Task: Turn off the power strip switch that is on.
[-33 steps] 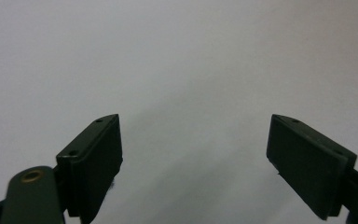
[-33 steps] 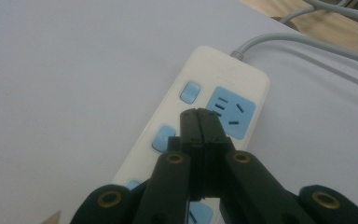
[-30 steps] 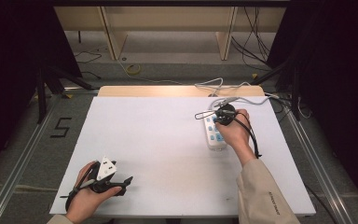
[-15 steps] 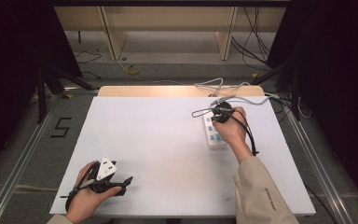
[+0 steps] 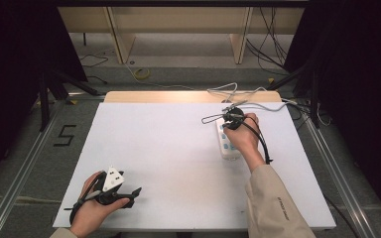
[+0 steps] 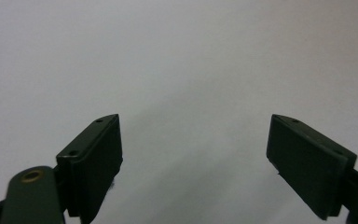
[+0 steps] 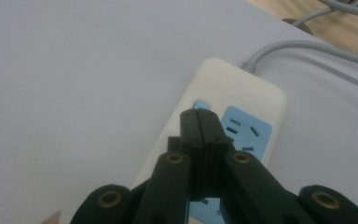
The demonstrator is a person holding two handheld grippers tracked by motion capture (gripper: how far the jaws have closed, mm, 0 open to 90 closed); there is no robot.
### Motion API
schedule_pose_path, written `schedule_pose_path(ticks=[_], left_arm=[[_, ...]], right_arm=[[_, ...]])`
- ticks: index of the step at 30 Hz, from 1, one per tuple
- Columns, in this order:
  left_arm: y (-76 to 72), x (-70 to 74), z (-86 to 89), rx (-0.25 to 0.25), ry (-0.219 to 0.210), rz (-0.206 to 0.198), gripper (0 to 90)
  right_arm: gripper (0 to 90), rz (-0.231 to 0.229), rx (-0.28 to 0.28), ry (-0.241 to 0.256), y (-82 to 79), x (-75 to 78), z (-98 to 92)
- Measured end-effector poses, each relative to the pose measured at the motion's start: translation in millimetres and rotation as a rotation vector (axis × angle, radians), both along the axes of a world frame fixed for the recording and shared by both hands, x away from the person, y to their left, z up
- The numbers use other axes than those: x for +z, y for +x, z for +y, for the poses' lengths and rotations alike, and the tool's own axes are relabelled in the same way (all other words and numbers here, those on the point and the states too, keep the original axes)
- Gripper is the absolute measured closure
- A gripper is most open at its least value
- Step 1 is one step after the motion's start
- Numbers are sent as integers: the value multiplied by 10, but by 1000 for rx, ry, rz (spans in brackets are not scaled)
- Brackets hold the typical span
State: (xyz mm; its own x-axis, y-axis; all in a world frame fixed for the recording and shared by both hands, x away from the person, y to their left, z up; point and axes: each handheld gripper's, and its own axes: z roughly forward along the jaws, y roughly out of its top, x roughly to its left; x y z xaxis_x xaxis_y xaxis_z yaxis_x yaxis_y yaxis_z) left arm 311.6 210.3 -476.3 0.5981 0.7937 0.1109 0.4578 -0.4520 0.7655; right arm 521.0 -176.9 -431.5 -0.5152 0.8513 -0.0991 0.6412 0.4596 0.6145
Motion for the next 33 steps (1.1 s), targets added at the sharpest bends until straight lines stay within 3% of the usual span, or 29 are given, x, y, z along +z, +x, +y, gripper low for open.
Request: schedule_pose_path(ticks=[33], left_arm=[[-9,12,-7,1,-2,-4,180]], right_arm=[[900,40,-39,1,213,-151,61]])
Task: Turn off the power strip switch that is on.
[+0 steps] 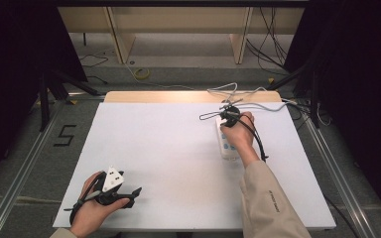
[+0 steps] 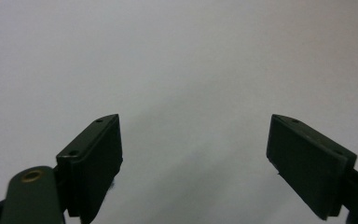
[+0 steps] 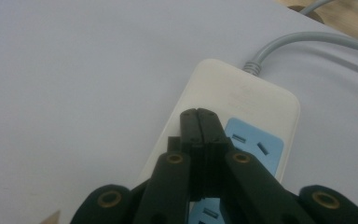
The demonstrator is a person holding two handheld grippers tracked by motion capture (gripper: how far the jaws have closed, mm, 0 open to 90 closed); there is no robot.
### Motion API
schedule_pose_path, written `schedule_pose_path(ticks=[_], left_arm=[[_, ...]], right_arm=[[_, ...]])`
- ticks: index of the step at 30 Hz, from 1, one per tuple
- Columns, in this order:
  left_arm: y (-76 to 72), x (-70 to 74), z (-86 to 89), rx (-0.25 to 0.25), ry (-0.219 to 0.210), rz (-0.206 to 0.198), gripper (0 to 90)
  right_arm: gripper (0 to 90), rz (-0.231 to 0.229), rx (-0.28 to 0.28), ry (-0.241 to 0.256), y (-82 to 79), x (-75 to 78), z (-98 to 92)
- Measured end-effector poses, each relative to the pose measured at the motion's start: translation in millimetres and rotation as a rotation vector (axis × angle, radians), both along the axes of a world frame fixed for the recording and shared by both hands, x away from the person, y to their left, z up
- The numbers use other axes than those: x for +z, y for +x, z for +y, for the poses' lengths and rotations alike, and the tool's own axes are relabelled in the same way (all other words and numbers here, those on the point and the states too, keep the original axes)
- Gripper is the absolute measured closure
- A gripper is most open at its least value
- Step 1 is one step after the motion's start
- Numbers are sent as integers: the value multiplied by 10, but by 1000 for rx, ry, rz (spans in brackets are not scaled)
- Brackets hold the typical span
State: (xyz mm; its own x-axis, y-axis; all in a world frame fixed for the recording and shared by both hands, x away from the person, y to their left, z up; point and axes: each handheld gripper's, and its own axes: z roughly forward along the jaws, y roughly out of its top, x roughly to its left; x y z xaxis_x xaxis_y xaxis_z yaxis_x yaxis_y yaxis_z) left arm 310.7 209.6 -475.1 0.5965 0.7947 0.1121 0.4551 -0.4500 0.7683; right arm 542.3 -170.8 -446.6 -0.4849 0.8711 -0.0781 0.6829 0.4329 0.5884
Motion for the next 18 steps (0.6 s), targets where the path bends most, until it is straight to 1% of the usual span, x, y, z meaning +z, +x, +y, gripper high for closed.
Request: schedule_pose_path(ticks=[13,18], left_arm=[[-2,1,-1,-2,0,0,179],[0,1,0,-3,-1,0,180]], right_arm=[[900,3,4,-16,60,9,85],[900,7,-5,-18,71,11,95]])
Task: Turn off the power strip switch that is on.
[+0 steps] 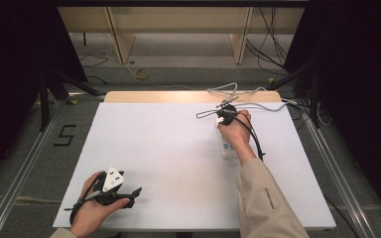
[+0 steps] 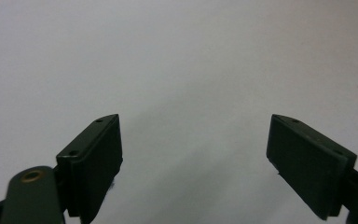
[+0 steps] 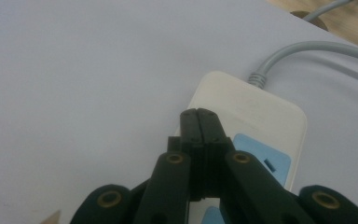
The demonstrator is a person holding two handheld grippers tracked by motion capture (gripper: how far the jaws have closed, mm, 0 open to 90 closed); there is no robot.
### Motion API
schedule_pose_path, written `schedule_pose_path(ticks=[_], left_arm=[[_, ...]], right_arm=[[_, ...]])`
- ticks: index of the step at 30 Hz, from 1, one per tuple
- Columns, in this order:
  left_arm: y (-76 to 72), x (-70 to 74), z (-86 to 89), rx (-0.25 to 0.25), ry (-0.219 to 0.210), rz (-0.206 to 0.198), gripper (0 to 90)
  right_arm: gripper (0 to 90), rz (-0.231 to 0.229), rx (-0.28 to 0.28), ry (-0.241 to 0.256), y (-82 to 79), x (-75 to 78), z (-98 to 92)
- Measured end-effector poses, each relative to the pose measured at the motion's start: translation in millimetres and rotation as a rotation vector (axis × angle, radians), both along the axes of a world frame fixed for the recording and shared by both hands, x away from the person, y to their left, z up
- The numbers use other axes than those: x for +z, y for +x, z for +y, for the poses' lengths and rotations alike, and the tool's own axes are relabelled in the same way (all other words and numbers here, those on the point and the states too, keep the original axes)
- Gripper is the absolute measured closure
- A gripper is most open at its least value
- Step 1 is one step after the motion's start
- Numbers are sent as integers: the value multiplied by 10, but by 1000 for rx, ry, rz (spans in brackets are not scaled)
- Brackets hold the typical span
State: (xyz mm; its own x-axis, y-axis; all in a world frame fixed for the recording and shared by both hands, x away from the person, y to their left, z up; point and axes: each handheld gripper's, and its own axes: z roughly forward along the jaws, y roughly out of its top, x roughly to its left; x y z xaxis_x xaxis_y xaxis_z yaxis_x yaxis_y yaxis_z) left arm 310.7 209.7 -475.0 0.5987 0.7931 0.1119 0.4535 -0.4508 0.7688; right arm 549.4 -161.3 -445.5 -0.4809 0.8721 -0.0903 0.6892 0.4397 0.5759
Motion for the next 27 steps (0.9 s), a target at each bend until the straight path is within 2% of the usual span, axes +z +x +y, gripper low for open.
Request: schedule_pose_path(ticks=[3,8,13,18,24,27], left_arm=[[0,1,-2,-3,1,-1,180],[2,0,1,-2,0,0,180],[1,1,-2,-2,0,-1,180],[6,-4,-3,-1,-5,0,180],[1,-1,5,0,-2,2,180],[1,0,4,-1,-1,1,180]], right_arm=[[900,25,-33,27,-2,4,-17],[900,38,-39,42,13,6,-34],[900,48,-27,21,24,17,-20],[900,51,-29,21,28,16,-15],[900,59,-16,-26,33,19,30],[900,61,-16,-29,34,21,38]])
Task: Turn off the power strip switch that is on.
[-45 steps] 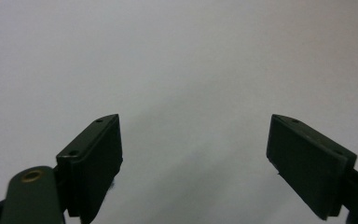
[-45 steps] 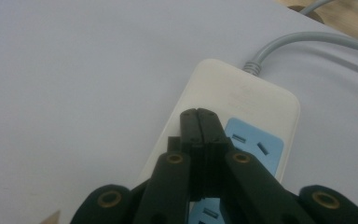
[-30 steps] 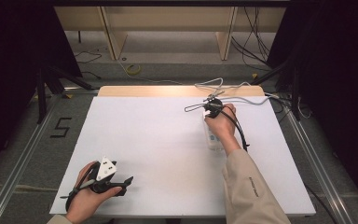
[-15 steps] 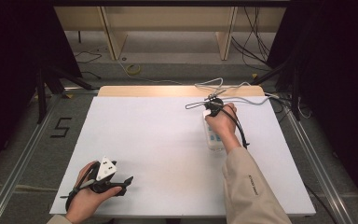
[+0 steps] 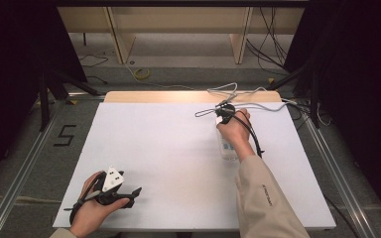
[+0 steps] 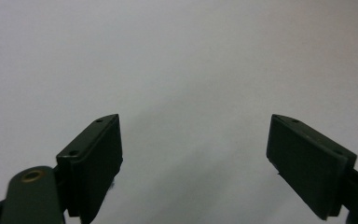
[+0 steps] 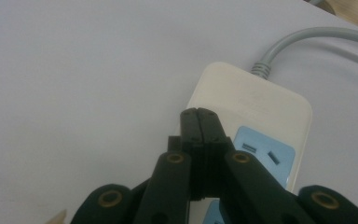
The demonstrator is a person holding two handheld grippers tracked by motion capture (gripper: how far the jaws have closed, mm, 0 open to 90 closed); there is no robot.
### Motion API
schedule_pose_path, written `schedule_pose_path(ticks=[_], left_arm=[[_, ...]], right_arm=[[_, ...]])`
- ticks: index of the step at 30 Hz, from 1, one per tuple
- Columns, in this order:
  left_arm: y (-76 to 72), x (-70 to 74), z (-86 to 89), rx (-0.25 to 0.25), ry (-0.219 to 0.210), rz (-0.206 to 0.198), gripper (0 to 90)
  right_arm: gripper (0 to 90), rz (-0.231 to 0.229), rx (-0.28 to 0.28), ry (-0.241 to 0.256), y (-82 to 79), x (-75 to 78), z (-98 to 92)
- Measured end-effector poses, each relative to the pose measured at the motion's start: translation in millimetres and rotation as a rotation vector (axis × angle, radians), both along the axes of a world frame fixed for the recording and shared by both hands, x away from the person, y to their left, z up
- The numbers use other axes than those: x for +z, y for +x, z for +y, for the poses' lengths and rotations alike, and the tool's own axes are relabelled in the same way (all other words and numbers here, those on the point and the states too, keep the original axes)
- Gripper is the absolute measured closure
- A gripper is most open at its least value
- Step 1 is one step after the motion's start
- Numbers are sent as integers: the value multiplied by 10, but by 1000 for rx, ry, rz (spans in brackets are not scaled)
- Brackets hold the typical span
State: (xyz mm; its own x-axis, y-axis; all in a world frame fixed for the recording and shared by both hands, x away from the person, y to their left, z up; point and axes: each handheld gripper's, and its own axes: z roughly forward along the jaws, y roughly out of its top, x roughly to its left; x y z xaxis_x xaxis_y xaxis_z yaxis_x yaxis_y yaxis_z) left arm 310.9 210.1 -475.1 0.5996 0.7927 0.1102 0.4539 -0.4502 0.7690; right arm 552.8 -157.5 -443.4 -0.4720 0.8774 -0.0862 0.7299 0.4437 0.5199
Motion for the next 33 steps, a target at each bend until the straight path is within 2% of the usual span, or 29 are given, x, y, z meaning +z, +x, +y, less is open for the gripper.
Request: schedule_pose_path(ticks=[20,29,33], left_arm=[[-6,-2,0,4,-2,1,180],[-6,-5,-1,1,0,2,180],[-2,-7,0,3,1,2,180]], right_arm=[[900,-14,7,-4,-23,-6,1],[900,-9,-6,20,-20,-7,-15],[900,-14,1,15,-25,-8,-17]])
